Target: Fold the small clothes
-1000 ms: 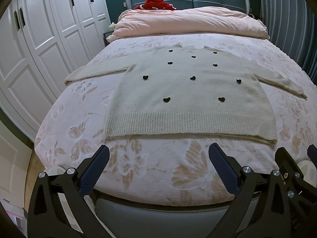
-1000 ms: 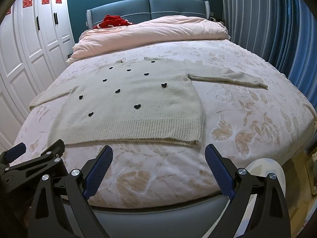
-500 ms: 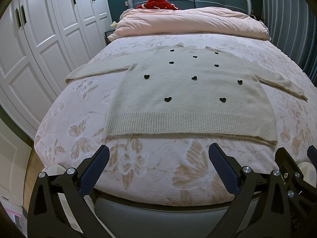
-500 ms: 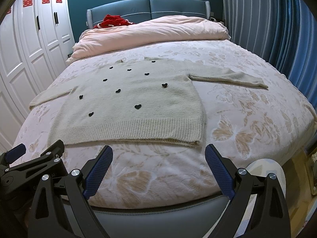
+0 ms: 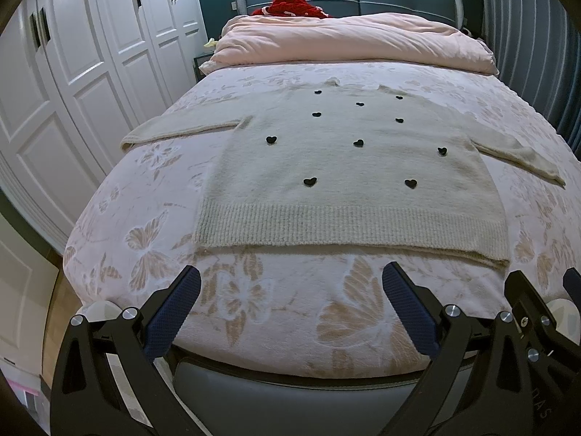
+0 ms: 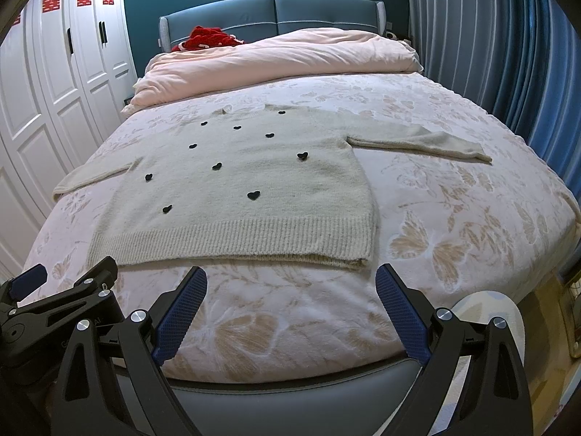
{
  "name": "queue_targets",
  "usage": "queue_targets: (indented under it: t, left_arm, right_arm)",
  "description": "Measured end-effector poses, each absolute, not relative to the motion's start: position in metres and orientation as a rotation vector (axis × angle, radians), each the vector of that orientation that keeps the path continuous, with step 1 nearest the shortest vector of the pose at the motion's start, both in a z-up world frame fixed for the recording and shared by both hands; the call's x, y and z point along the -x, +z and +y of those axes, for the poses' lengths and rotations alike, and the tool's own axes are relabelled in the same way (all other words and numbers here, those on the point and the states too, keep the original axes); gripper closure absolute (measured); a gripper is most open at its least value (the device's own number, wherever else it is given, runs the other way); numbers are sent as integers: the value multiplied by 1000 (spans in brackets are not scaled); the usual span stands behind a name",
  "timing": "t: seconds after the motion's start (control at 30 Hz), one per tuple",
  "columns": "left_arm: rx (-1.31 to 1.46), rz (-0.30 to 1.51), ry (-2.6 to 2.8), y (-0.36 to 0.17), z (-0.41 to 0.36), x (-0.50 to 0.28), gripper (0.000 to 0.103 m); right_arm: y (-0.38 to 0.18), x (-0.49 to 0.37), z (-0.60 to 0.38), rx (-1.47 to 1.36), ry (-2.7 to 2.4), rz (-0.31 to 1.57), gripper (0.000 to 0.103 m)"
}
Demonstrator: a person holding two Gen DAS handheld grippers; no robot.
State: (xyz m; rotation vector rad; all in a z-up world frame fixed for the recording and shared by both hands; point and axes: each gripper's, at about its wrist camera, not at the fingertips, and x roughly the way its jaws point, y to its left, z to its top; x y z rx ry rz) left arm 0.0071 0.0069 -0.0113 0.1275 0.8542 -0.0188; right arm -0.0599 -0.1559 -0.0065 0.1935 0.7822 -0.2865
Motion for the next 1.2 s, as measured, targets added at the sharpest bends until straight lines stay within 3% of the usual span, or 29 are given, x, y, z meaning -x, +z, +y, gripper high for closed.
queue_targets:
  t: [1.2]
  left_arm:
    - [-145, 902, -25, -30, -12, -45, 5]
  right_arm:
    - [-37, 13, -183, -236, -235, 844, 11]
